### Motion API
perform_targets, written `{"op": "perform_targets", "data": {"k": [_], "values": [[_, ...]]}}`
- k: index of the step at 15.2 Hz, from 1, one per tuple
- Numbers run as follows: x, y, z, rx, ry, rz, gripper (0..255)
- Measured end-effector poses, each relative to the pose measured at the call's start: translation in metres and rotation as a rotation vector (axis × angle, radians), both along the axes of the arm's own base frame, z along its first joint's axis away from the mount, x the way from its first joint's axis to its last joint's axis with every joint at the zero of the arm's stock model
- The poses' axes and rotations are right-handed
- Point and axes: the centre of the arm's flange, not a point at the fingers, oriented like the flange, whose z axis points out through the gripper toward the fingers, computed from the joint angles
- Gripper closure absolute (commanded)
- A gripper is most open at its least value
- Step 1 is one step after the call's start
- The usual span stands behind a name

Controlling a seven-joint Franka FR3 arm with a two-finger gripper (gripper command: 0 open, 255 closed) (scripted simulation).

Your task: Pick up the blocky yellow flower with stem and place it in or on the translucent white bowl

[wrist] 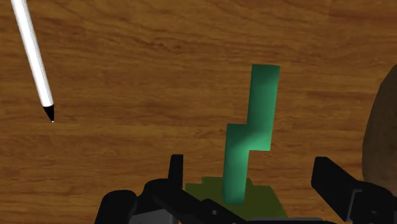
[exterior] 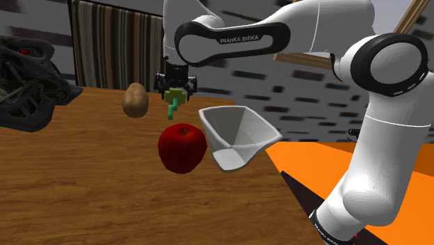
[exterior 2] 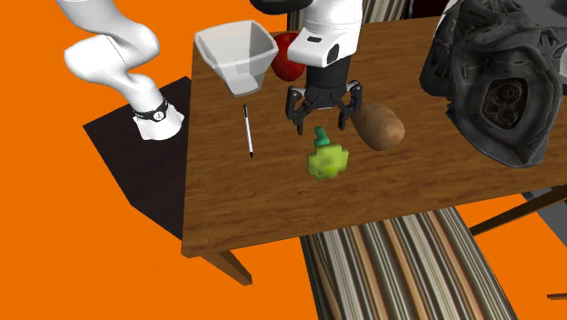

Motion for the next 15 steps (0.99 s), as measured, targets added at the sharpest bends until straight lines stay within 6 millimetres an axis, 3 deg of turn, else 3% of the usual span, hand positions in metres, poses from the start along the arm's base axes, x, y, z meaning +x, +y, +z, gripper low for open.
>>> {"op": "perform_targets", "data": {"k": [8, 14, 15], "values": [[0.018, -0.002, -0.040, -0.007, -0.001, -0.018, 0], [0.019, -0.002, -0.045, -0.007, -0.001, -0.018, 0], [0.019, -0.002, -0.045, -0.007, -0.001, -0.018, 255]]}}
